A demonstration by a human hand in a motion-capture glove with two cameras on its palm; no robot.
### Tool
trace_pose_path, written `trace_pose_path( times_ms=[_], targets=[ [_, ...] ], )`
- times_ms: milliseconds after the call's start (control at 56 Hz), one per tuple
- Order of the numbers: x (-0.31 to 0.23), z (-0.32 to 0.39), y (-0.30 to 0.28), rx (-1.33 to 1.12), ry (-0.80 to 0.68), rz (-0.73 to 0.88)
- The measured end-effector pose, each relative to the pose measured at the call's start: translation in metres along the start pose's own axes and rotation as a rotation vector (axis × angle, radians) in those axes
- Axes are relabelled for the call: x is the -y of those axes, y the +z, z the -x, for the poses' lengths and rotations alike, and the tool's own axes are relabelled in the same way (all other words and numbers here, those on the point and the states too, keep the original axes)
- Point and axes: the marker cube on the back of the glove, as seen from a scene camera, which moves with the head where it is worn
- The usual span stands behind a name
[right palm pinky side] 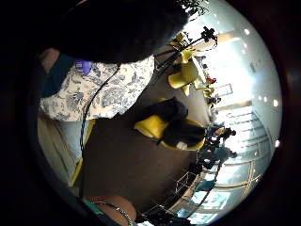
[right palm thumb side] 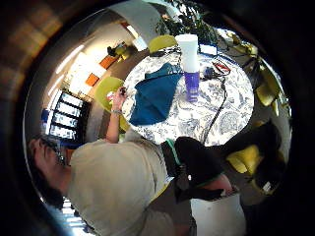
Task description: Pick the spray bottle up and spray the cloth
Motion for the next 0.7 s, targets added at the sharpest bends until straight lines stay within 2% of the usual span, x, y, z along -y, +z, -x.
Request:
trace_pose_path(
  times_ms=[500,697],
  targets=[
    [0.024,-0.013,0.023,0.126,0.038,0.034],
    [0.031,-0.003,0.049,0.462,0.098,-0.019]
  ],
)
